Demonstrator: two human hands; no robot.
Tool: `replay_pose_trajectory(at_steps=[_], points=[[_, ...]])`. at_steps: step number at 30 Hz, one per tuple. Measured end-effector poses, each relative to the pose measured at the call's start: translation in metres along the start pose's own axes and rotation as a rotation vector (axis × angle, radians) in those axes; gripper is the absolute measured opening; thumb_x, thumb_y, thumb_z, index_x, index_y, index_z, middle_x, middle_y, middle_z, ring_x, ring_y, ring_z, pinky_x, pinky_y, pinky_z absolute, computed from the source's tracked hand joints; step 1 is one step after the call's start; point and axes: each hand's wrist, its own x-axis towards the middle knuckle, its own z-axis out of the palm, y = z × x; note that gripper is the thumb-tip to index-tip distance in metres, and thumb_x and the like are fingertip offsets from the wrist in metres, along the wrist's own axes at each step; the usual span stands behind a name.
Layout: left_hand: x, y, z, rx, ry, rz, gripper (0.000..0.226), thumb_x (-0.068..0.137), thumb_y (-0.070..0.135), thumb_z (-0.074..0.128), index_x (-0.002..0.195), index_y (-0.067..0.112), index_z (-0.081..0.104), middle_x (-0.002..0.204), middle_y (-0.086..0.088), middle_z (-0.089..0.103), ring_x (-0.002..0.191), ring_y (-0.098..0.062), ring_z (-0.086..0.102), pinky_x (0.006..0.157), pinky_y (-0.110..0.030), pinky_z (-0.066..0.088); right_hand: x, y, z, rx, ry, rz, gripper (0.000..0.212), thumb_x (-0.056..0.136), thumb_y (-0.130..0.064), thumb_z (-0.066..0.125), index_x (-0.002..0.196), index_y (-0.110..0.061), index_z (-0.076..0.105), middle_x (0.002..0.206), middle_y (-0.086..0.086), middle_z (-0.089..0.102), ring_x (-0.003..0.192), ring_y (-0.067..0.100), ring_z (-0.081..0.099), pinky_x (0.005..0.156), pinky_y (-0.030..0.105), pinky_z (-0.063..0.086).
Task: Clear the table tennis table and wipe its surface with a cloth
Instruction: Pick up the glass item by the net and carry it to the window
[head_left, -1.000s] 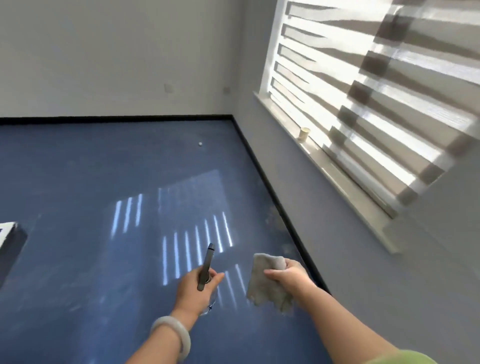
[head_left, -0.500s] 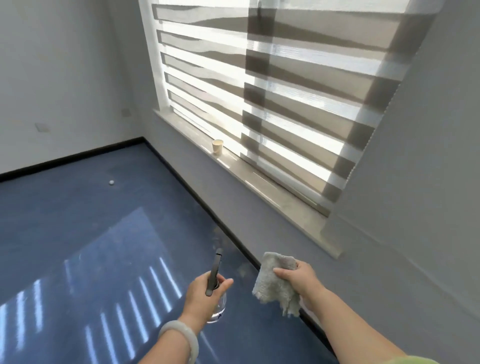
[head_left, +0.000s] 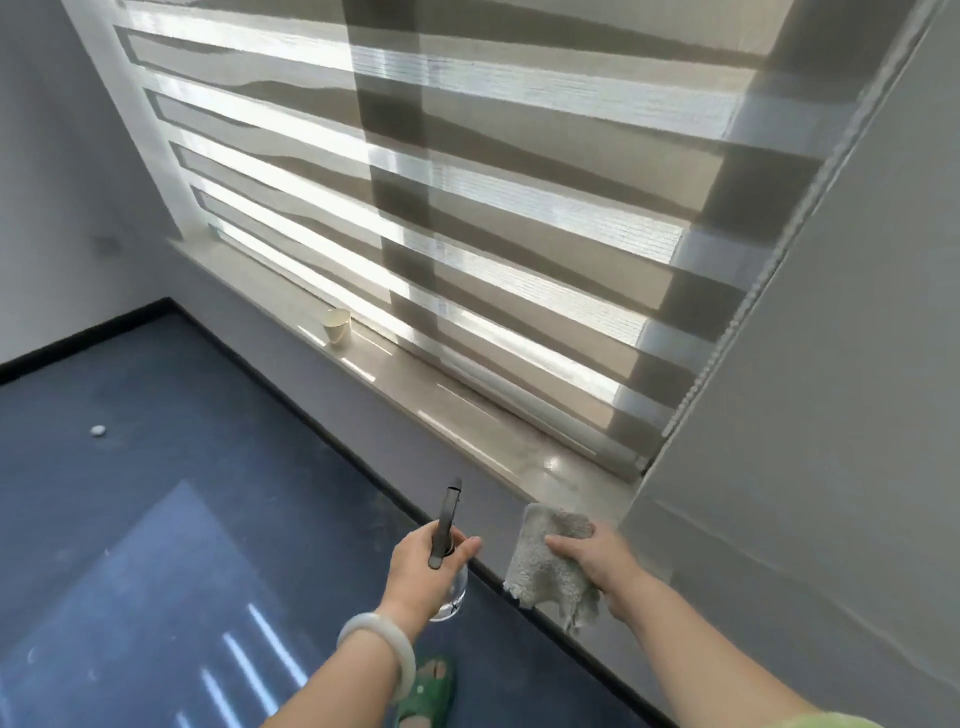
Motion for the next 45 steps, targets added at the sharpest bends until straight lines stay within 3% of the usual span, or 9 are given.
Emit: replay_pose_trajectory(at_steps=[4, 11, 15, 20, 25, 29, 34, 38, 45], points=[[0.072, 0.011, 0.007, 0.033, -0.117, 0.019, 0.022, 0.078, 0.031, 0.081, 0.073, 0.016, 0.066, 0.054, 0.012, 0.061, 0.059, -0.003, 0.057, 0.064, -0.020, 0.047, 0.041, -0.015, 0.000, 0.038, 0.103, 0.057, 0.024, 0.081, -0.002, 0.077, 0.104, -0.002, 0.070, 0.095, 0.016, 0.074, 0.078, 0.024, 0.070, 0.059, 0.022, 0.052], [0.163, 0.017, 0.026, 0.047, -0.325, 0.029, 0.021, 0.079, 0.020, 0.082, 0.072, 0.014, 0.062, 0.052, 0.011, 0.059, 0.052, -0.003, 0.054, 0.059, -0.012, 0.043, 0.102, -0.028, 0.006, 0.049, 0.226, 0.133, 0.025, 0.081, -0.005, 0.078, 0.105, -0.004, 0.070, 0.101, 0.014, 0.074, 0.095, 0.029, 0.070, 0.086, 0.035, 0.056], [0.185, 0.010, 0.040, 0.077, -0.391, -0.018, 0.021, 0.079, 0.020, 0.082, 0.074, 0.014, 0.062, 0.055, 0.004, 0.060, 0.055, -0.018, 0.054, 0.061, -0.030, 0.044, 0.137, -0.023, 0.002, 0.000, 0.190, 0.193, 0.027, 0.082, -0.011, 0.077, 0.108, -0.007, 0.069, 0.103, 0.011, 0.073, 0.095, 0.027, 0.070, 0.090, 0.039, 0.056], [0.195, 0.000, 0.053, 0.099, -0.439, -0.092, 0.020, 0.081, 0.013, 0.079, 0.078, 0.008, 0.060, 0.051, -0.002, 0.057, 0.046, -0.019, 0.049, 0.054, -0.028, 0.041, 0.169, -0.009, -0.016, -0.258, 0.336, 0.267, 0.061, 0.085, -0.025, 0.074, 0.137, -0.013, 0.046, 0.135, 0.010, 0.056, 0.120, 0.029, 0.056, 0.102, 0.033, 0.046], [0.197, 0.012, 0.056, 0.175, -0.470, -0.024, 0.020, 0.081, 0.014, 0.080, 0.079, 0.003, 0.064, 0.054, -0.002, 0.061, 0.043, -0.003, 0.052, 0.049, -0.009, 0.040, 0.160, 0.005, -0.013, -0.529, 0.450, 0.071, 0.069, 0.092, -0.018, 0.065, 0.151, -0.012, 0.032, 0.155, 0.009, 0.032, 0.143, 0.025, 0.030, 0.116, 0.029, 0.021], [0.201, 0.024, 0.058, 0.182, -0.459, 0.004, 0.018, 0.081, 0.013, 0.079, 0.081, 0.001, 0.067, 0.064, -0.012, 0.065, 0.050, -0.002, 0.056, 0.056, -0.010, 0.043, 0.162, 0.018, 0.000, -0.734, 0.378, -0.080, 0.054, 0.093, -0.018, 0.061, 0.144, -0.017, 0.044, 0.147, 0.002, 0.040, 0.138, 0.021, 0.035, 0.117, 0.027, 0.021], [0.211, 0.024, 0.059, 0.200, -0.459, -0.003, 0.017, 0.079, 0.021, 0.081, 0.078, 0.010, 0.068, 0.072, -0.009, 0.069, 0.069, -0.015, 0.064, 0.070, -0.022, 0.047, 0.173, 0.033, 0.012, -0.678, 0.190, 0.089, 0.064, 0.096, -0.032, 0.060, 0.153, -0.021, 0.033, 0.162, -0.001, 0.018, 0.147, 0.023, 0.020, 0.120, 0.032, 0.017], [0.220, 0.022, 0.058, 0.195, -0.471, 0.007, 0.018, 0.079, 0.019, 0.081, 0.079, 0.007, 0.067, 0.068, -0.014, 0.067, 0.056, -0.008, 0.059, 0.059, -0.010, 0.044, 0.183, 0.035, 0.009, -0.693, 0.224, 0.117, 0.073, 0.093, -0.039, 0.062, 0.155, -0.028, 0.026, 0.165, -0.004, 0.006, 0.151, 0.024, 0.010, 0.123, 0.038, 0.015], [0.243, 0.038, 0.085, 0.323, -0.558, 0.093, 0.023, 0.081, 0.025, 0.080, 0.080, 0.009, 0.064, 0.069, -0.001, 0.063, 0.069, -0.017, 0.060, 0.060, -0.012, 0.040, 0.193, 0.018, -0.004, -0.647, 0.236, 0.155, 0.072, 0.093, -0.035, 0.061, 0.155, -0.022, 0.027, 0.164, 0.003, 0.014, 0.150, 0.024, 0.015, 0.122, 0.032, 0.014]])
